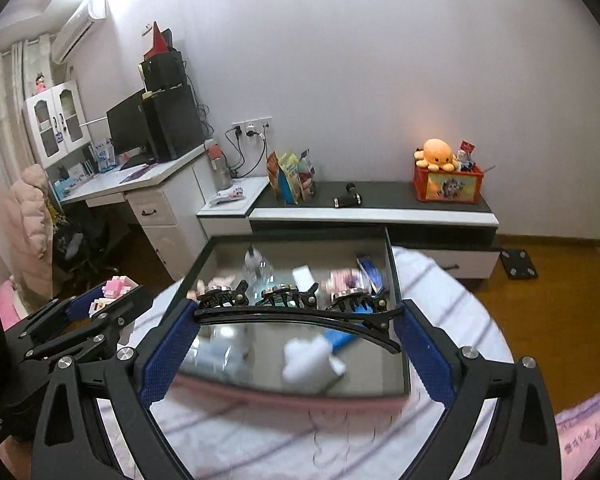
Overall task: Organize rigid objects
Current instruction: 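Carry the Hello Kitty figure and hair clip over the pink box with both tools, then lower the figure and hair clip into the pink box and open both tools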
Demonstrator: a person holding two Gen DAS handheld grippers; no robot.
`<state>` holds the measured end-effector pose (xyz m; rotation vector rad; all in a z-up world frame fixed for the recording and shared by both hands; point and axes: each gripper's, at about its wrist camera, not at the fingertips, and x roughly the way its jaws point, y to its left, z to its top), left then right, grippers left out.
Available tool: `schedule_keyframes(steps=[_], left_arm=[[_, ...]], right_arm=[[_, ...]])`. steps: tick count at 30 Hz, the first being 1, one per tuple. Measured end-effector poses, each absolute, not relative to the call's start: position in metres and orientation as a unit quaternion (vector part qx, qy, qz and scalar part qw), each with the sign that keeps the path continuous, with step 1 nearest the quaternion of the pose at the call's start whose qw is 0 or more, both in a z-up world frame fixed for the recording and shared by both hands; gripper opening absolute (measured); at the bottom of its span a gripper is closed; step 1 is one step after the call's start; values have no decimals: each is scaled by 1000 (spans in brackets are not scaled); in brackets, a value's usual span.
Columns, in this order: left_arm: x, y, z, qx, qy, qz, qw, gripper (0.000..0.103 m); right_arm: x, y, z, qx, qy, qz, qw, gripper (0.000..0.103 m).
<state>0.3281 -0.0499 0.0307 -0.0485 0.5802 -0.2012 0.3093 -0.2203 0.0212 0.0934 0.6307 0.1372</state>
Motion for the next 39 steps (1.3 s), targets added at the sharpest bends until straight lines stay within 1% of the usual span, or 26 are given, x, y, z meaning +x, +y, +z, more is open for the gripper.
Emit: schedule_keyframes(steps=[8,17,24,28,29,31,34,37,39], left_arm=[[373,-57,29,-22,288,-93,953,48],[415,-69,-15,-12,340,-92,936,48],[426,-74,-31,7,362,-83,928,50],[422,-71,-27,13,355,-67,932,71],[420,-69,-27,12,354,-64,933,74],[416,-62,-24,3,351,-57,935,86],[408,-52,-18,-6,341,-48,939,96],[395,-46,-12,-10,332,-44,942,102],[386,-44,-8,-7,326,-38,945,103]], right_arm=[[352,-222,7,48,325,62,943,98],[386,-227,-33,55,365,58,928,98],[397,-233,-51,57,388,54,918,99],[400,-234,-58,63,402,58,912,101],[400,-235,-59,64,404,58,911,102],[400,-238,-60,72,406,62,909,103],[398,-241,-61,88,412,69,905,103],[392,-241,-60,101,412,73,903,103],[386,-241,-57,108,407,75,904,103]])
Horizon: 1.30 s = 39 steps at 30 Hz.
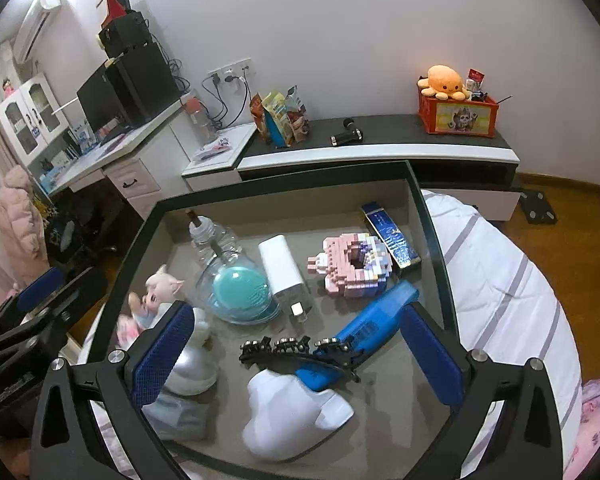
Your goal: Organize rigid objects
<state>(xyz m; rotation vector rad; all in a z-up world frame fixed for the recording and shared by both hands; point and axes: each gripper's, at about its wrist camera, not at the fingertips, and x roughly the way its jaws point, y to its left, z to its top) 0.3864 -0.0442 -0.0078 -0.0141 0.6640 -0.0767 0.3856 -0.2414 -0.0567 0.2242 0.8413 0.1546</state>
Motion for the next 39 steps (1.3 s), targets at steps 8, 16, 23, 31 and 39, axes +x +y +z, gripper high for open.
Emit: schedule_keyframes(steps=[8,16,23,31,39], left_arm=[[343,-35,14,-6,309,-29,951,103],[279,-26,36,2,284,-34,958,103],[215,-21,48,1,272,-46,961,103],[151,-22,57,2,260,-47,964,103],[95,-22,66,1,245,-43,968,103]], right_arm=[[349,-235,-33,110,380,62,916,103],[284,-231,0,93,332,53,937,103],[211,-230,32,80,287,52,953,103],[138,-226,52,62,251,49,965,103],[82,-221,55,48,235,38,970,103]])
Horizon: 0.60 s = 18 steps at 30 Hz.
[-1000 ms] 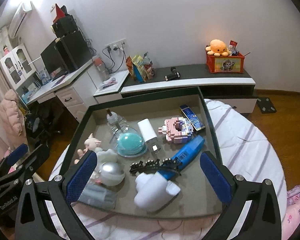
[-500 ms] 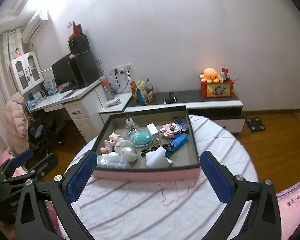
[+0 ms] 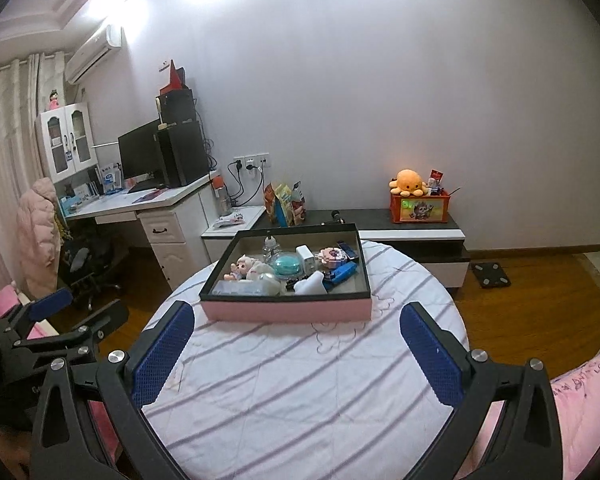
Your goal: Organize rigid objects
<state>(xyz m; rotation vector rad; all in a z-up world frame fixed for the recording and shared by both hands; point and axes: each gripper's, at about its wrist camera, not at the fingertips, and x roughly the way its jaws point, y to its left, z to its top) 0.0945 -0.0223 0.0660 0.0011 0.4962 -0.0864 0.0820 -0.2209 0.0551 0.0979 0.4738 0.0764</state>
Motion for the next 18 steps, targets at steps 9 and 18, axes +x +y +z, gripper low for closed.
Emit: schedule_keyframes(steps=[9,18], left_arm=[[53,-21,62,-14,242,-53,969,103],[36,-21,63,-10,234,-49,971,103]], right_arm=[[49,-216,41,48,244,31,968,103],[36,-212,41,42,241,28,969,103]])
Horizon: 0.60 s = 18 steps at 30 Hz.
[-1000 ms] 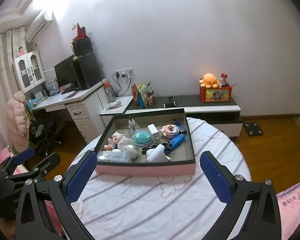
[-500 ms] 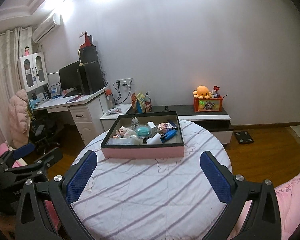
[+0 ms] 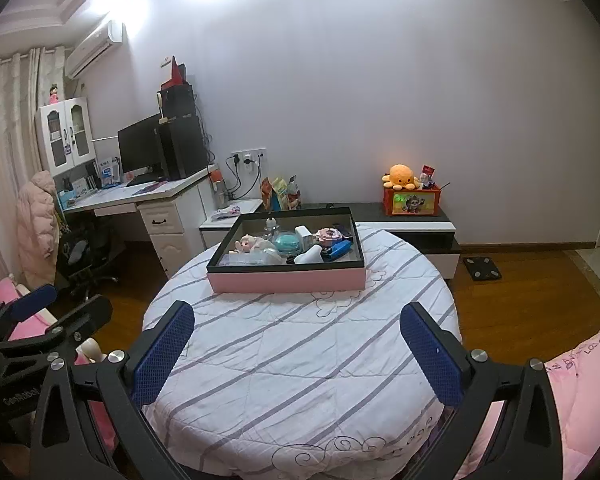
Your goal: Organize rigid objects
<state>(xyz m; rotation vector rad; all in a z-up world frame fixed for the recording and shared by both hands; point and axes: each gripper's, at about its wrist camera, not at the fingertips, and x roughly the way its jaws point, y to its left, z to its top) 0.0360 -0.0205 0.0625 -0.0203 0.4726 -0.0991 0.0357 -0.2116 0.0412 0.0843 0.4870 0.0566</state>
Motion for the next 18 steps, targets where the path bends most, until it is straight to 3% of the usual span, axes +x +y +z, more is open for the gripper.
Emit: schedule_keyframes(steps=[18], left_arm=[[38,-18,64,-10,230,-47,972,103]], right_arm=[[32,-205,42,34,244,27,969,103]])
